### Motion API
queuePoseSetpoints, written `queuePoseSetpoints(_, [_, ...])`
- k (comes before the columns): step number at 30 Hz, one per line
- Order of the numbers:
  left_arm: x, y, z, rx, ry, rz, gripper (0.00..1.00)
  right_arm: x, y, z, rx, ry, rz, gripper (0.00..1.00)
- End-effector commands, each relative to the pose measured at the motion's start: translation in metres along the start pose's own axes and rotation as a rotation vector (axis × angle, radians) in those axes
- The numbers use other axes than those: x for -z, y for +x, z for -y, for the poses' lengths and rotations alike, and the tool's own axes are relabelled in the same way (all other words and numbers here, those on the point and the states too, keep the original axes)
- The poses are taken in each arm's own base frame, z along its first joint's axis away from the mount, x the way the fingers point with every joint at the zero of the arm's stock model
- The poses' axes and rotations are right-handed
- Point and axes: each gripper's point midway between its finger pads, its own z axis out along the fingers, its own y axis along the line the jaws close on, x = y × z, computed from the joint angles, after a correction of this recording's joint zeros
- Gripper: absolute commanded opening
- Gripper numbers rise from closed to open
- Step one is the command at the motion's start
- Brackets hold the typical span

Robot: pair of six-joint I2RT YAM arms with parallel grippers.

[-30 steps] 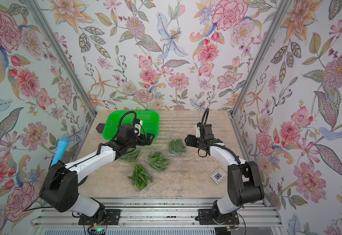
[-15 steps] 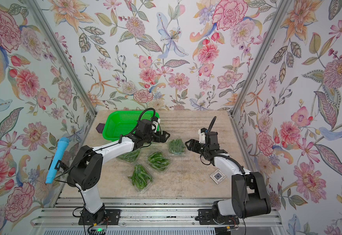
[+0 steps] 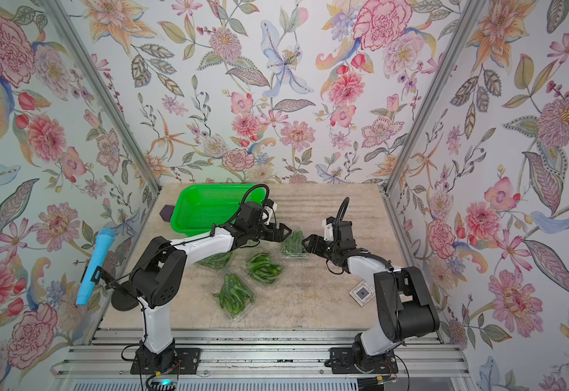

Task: Take small green peppers out of containers
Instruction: Move the packing box to the center of the board.

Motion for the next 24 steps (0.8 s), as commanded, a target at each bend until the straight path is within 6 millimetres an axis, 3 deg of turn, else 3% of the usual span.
queuePoseSetpoints(1, [-0.004,-0.005,-0.001,-0.006,-0.027,-0.004,0.95,-0.005,-0.013,-0.006,0.003,-0.005,0.034,0.75])
queuePoseSetpoints(15, [-0.040,0.009,-0.011,0.031,-0.011,-0.079,0.91,-0.017,-0.015,-0.010,0.000,-0.028,0.033,0.73])
queuePoseSetpoints(19, [-0.047,0.011,-0.003,0.043,0.032,-0.085,0.88,-0.016,-0.014,-0.008,-0.003,-0.018,0.030,0.73])
queuePoseSetpoints(24, [-0.056,0.016,0.022,0.035,0.083,-0.103,0.86,-0.008,-0.012,0.003,-0.027,0.002,0.036,0.72])
